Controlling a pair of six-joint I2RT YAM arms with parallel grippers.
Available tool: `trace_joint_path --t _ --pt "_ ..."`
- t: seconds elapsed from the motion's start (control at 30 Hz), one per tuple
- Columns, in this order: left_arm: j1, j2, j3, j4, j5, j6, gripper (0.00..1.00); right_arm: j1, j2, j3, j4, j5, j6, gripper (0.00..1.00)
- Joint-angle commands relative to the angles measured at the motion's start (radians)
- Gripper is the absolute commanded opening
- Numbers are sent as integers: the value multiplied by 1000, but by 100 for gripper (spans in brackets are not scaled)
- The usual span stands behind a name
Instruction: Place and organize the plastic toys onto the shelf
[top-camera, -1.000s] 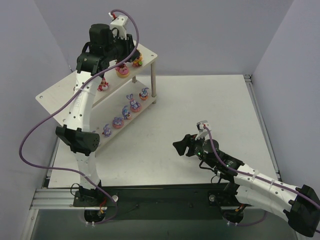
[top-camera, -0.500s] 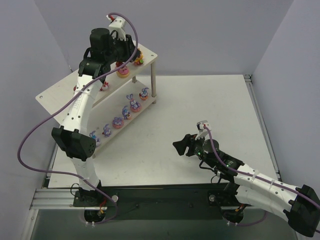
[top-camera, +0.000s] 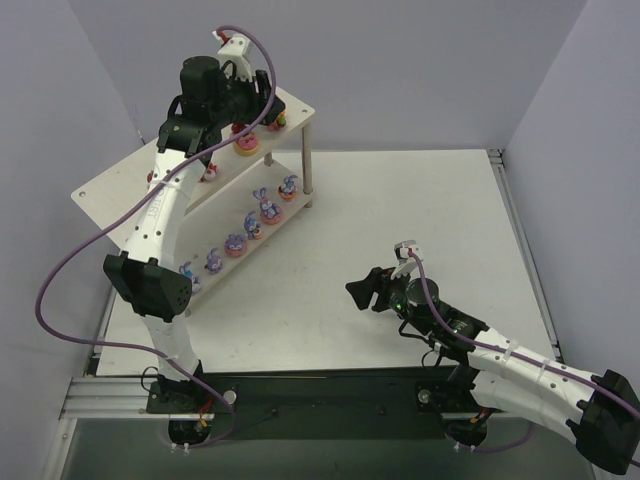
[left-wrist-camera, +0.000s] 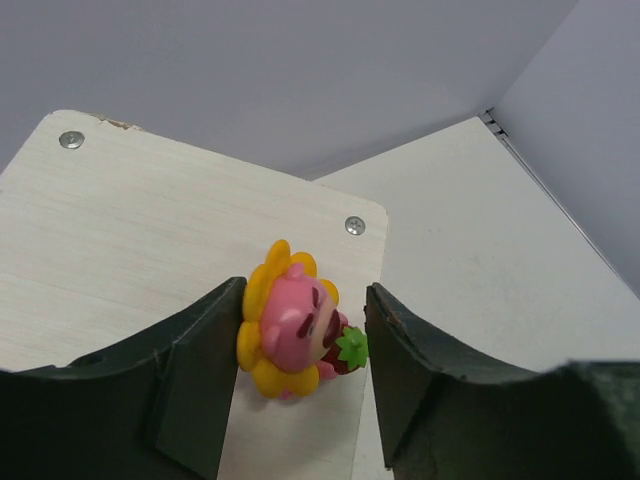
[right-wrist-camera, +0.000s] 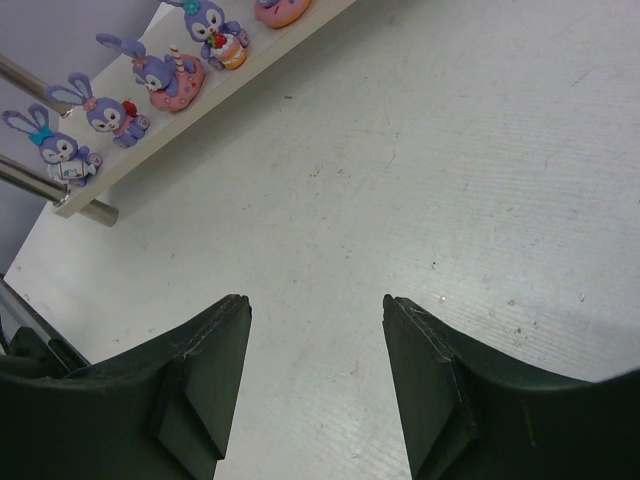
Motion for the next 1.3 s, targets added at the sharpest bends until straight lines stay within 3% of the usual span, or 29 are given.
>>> trace_joint_path --t 0.0,0.73,1.07,1.27 --pt "2 -12 51 12 6 9 64 -6 -10 -1 58 19 -3 56" --pt "9 -66 123 37 -84 10 95 -9 -58 -12 35 28 -3 57" --pt "11 -352 -71 75 -39 -46 97 -12 -159 78 -181 125 -15 62" --pt "9 -619 -303 144 136 -140 97 -13 -247 212 -365 140 -12 62"
